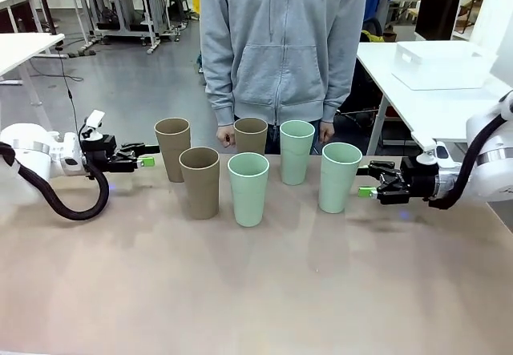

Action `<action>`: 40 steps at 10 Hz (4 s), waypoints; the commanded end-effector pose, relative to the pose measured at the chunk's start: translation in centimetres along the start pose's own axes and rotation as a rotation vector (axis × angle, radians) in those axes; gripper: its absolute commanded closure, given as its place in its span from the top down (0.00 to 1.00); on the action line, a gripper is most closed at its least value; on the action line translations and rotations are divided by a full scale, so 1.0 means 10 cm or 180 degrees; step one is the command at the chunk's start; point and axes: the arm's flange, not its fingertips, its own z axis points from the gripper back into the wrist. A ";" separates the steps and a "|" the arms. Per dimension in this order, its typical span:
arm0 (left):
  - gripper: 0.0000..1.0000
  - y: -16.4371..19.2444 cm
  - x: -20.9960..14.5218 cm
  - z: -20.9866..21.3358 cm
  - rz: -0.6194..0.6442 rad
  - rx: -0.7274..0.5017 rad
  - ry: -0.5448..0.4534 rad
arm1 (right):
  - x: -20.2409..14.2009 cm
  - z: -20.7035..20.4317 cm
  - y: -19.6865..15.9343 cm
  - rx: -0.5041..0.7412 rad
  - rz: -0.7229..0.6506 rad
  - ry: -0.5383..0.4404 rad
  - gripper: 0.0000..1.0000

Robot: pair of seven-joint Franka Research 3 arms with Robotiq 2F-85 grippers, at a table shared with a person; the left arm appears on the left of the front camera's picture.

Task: Stack the cups and store them in the basket.
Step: Pick up two Reusable plastic cups , one in each hand.

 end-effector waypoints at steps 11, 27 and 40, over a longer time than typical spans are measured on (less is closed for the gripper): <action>1.00 0.18 0.03 -0.40 -0.0272 0.0102 0.0079 | -0.11 -0.37 -0.08 -0.0079 -0.0024 -0.0260 1.00; 1.00 0.22 0.04 -0.93 -0.0263 -0.0105 0.0071 | -0.19 -0.75 -0.18 0.0059 -0.0172 -0.0179 1.00; 0.33 0.18 0.01 -0.88 -0.0233 -0.0152 0.0053 | -0.21 -0.69 -0.15 0.0151 -0.0178 -0.0222 0.40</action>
